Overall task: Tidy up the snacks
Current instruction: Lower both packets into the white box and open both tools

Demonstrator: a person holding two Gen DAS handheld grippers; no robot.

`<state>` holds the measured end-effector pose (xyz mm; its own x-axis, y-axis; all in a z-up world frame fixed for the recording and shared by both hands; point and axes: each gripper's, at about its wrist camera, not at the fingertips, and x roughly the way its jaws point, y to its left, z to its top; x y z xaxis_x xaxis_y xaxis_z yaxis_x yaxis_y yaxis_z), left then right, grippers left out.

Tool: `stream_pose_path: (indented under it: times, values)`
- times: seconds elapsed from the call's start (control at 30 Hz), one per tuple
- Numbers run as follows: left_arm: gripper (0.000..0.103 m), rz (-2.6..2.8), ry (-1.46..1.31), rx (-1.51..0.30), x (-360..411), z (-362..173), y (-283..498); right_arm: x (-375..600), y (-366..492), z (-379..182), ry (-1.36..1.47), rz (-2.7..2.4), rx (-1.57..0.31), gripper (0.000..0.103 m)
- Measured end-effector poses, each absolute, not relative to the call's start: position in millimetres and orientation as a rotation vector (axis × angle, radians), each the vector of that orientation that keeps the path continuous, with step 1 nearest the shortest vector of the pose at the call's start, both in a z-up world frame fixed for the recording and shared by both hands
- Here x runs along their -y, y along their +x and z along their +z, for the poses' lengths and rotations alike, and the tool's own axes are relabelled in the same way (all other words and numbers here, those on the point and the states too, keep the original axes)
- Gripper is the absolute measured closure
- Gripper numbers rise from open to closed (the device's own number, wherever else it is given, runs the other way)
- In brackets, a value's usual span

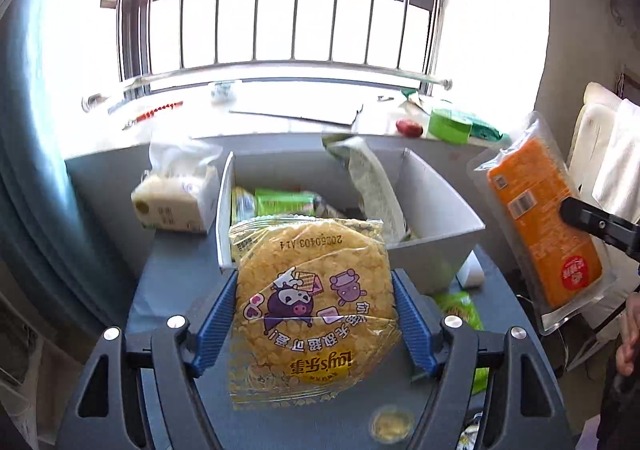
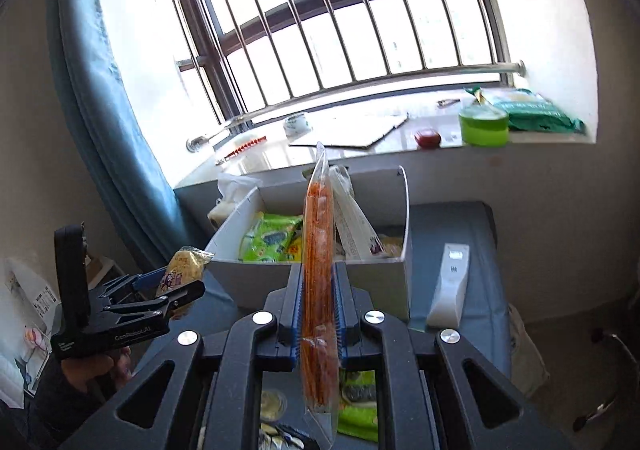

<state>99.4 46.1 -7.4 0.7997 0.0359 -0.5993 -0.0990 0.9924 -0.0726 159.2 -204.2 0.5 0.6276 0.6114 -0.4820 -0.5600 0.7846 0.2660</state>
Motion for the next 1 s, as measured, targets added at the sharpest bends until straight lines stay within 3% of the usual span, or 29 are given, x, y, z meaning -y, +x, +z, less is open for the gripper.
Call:
stream_pose_path:
  times: [0.17, 0.4, 0.43, 0.47, 0.5, 0.53, 1.0]
  values:
    - [0.025, 0.075, -0.056, -0.598, -57, 20, 154, 170, 211, 28, 0.103, 0.693, -0.552, 0.089]
    - [0.023, 0.087, -0.067, -0.668, -72, 2, 234, 134, 287, 30, 0.096, 0.621, -0.6, 0.088]
    - [0.018, 0.093, -0.085, -0.679, -73, -3, 239, 131, 295, 27, 0.1, 0.613, -0.606, 0.082]
    - [0.002, 0.096, -0.102, -0.686, -74, -5, 241, 129, 302, 25, 0.097, 0.61, -0.617, 0.067]
    - [0.0, 0.091, -0.119, -0.682, -76, -7, 240, 126, 308, 22, 0.084, 0.599, -0.634, 0.014]
    - [0.0, 0.089, -0.132, -0.675, -78, -8, 236, 125, 312, 19, 0.073, 0.585, -0.648, 0.001]
    - [0.0, -0.001, -0.141, -0.539, -73, 11, 124, 160, 226, 24, 0.067, 0.648, -0.54, 0.0]
